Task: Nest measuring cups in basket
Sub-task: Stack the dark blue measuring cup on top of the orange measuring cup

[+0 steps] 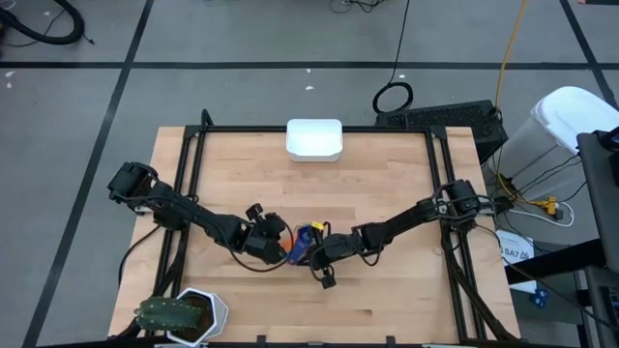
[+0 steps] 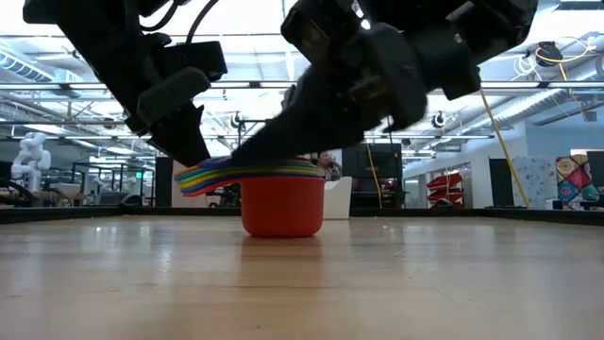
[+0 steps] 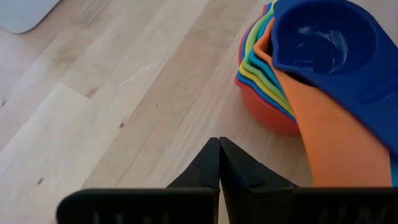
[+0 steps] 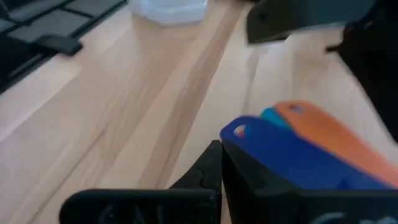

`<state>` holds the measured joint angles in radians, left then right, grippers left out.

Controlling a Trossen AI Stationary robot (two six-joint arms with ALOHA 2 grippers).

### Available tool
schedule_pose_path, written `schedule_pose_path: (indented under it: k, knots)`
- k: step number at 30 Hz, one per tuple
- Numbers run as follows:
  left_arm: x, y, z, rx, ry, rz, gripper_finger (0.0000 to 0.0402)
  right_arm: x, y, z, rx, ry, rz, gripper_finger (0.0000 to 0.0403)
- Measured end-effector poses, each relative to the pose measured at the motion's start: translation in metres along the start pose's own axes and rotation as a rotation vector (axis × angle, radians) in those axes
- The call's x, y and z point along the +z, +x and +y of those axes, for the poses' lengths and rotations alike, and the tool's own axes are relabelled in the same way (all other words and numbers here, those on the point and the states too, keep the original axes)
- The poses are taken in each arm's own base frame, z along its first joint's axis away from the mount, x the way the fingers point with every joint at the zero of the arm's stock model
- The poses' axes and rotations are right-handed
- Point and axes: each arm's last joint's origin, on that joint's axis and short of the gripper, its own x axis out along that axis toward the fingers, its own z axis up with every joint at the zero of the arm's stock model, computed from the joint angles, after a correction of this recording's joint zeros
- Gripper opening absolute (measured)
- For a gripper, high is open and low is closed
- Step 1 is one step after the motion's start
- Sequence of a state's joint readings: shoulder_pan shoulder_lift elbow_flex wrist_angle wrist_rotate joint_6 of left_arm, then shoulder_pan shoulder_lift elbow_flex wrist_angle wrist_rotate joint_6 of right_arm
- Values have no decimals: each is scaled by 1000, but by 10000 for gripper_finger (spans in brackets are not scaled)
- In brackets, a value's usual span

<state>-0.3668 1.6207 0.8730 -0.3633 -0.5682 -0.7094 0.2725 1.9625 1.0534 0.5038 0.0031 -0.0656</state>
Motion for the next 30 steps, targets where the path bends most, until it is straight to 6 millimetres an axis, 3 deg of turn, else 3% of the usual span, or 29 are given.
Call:
schedule_pose_path:
  k: [6, 12, 18, 30]
  knots:
    - [0, 0, 0, 0, -1, 0, 6, 4, -1, -3, -11, 2, -31, 0]
    - [0, 0, 0, -1, -4, 1, 9, 13, -16, 22, 58, -80, 24, 0]
    - [0, 1, 1, 6, -1, 6, 3, 34, -32, 40, 95, -144, -59, 0]
    - [5, 7, 7, -61, -22, 86, 4, 13, -20, 13, 34, 8, 71, 0]
